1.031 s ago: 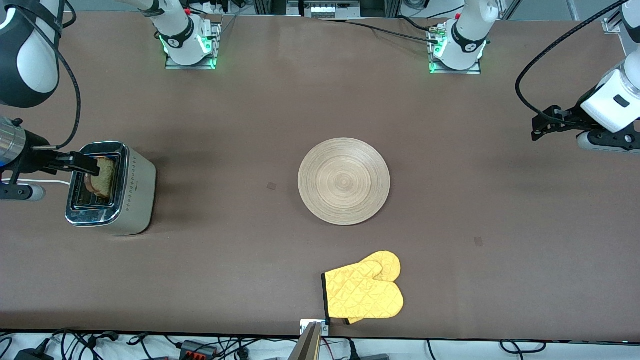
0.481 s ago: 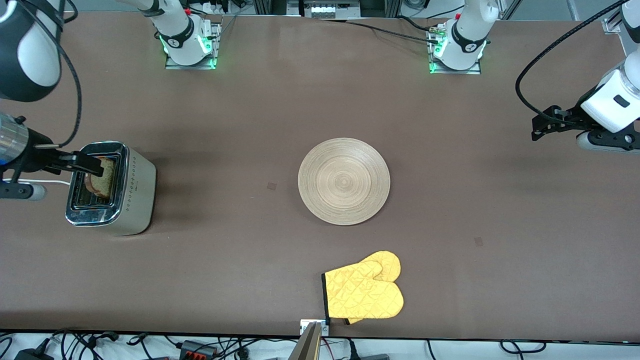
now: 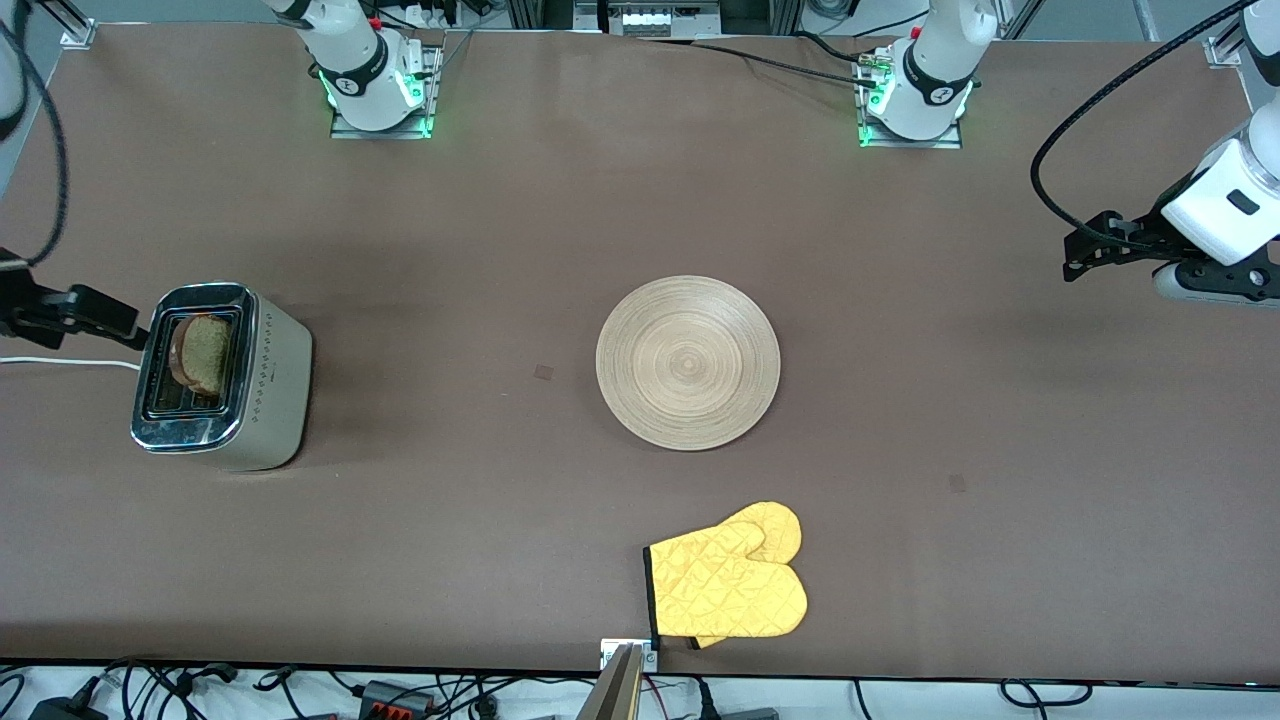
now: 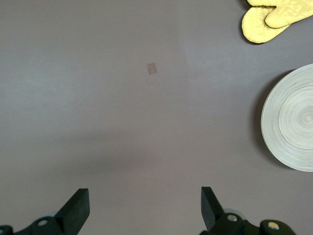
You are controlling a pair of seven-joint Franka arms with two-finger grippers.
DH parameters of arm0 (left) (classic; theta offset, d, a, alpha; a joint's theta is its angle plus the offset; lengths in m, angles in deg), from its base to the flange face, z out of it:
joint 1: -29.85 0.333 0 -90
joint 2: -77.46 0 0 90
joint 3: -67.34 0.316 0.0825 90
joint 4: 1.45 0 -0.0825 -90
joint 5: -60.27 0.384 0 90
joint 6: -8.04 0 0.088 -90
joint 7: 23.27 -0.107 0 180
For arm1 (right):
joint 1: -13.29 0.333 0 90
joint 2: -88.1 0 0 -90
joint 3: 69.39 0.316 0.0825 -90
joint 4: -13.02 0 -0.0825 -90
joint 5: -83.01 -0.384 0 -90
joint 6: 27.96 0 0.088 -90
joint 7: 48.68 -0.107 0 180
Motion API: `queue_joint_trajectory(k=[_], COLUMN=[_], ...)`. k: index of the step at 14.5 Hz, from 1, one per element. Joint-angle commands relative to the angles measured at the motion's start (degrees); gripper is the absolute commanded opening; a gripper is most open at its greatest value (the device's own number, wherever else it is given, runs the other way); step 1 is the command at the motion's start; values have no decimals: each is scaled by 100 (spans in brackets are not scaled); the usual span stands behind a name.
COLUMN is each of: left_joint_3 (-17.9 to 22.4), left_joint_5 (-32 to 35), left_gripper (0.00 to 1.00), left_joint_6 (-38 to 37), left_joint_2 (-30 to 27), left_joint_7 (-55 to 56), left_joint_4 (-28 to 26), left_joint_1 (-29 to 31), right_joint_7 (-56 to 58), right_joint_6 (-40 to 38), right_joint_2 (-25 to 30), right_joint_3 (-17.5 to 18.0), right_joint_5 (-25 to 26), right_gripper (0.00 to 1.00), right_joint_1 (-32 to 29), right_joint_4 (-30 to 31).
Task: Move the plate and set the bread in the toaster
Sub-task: 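Open the right gripper and release the bread in the slot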
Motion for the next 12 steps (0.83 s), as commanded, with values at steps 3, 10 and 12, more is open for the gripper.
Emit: queue_joint_trajectory(k=[3, 10, 12], left_joint_3=[-8, -8, -8], left_joint_5=[85, 85, 85], left_gripper=[100, 100, 100], left_joint_6=[-92, -92, -92], left_joint_2=[-49, -49, -49], left_joint_7=[-58, -58, -58], left_joint_4=[54, 54, 54], left_joint_1=[-16, -24, -24], right_joint_7=[-81, -19, -11], right_joint_6=[-13, 48, 92], right_joint_2=[190, 269, 260], right_joint_3=[-13, -290, -218], right_joint_5=[100, 91, 92], right_gripper=[100, 100, 100], right_joint_1=[43, 266, 177], right_joint_4=[236, 333, 333])
